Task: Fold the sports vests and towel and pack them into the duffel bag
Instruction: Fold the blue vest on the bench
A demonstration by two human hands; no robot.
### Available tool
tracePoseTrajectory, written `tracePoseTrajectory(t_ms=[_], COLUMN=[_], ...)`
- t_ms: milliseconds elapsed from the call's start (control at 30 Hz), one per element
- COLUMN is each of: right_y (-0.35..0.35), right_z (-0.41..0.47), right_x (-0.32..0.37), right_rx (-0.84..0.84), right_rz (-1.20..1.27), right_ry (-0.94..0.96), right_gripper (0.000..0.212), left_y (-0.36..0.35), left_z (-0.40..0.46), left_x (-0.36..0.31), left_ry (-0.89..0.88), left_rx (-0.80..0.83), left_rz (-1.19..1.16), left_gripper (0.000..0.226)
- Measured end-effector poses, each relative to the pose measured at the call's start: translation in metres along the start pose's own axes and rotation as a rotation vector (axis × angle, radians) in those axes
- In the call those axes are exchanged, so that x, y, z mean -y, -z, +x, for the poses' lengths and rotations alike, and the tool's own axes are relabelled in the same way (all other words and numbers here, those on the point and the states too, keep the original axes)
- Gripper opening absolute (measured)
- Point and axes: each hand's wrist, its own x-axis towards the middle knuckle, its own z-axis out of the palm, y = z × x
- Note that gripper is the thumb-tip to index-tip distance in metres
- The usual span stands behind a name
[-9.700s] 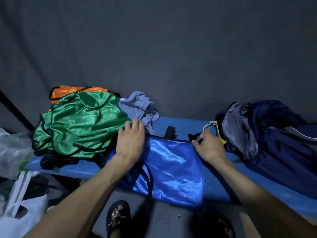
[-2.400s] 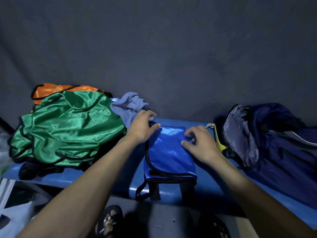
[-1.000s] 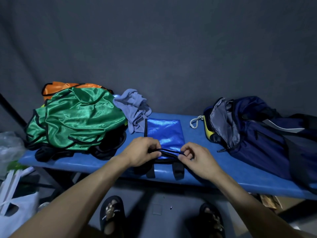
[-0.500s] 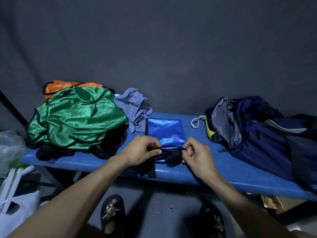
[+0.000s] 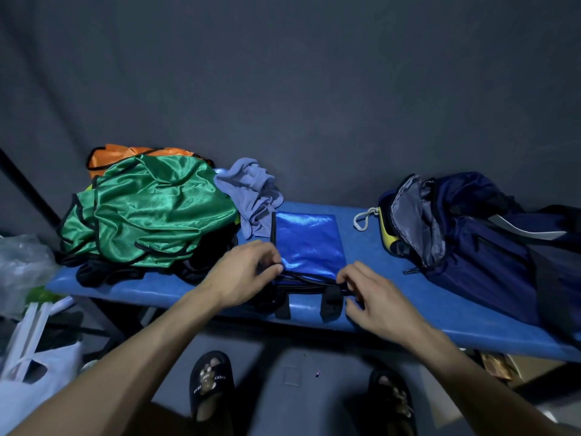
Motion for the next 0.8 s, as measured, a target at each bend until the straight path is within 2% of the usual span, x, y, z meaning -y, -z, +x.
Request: tracePoseTrajectory(t_ms=[33,100,167,333,400,500,633,800], right_y=[0.000,-0.001,-0.003,-0.011,-0.019,-0.033,-0.041,-0.038], right_z=[-0.003,-0.009,-0.012,-0.013,-0.015,-0.017,-0.019,-0.017], right_x=[0.001,0.003,0.003,0.004,0.006,0.011,0.014,0.014], right_rx=[0.016,0.019,-0.010,-0.053,-0.075,-0.128,-0.199,-0.222], right_rz=[-0.008,-0.028,-0.047,-0.097,-0.152,-0.242,-0.325,-0.313], right_ry=[0.017,0.050,0.077,0.104,0.105,0.089,0.090,0.115], right_gripper=[0.031,0.032,0.032,0.045,0.045,0.039,0.023,0.018], left_y=[0.007,0.015,0.013,-0.008,-0.016,-0.031,-0.044,-0.050], left_z=[-0.006,-0.019,-0.031,-0.044,-0.050,-0.058,-0.056,-0.045], left_x=[0.003,0.005,0.002,-0.011,-0.018,-0.025,-0.029,-0.031], left_ry=[0.070,0.176,0.187,0.117,0.093,0.002,-0.129,-0.153], left_rx=[0.045,0.247,0.351,0.121,0.082,0.018,-0.017,-0.008], left_rz=[0.039,0.089,0.160,0.201,0.255,0.407,0.645,0.718], left_gripper=[0.038,0.056,0.059,0.029,0.026,0.035,0.059,0.065])
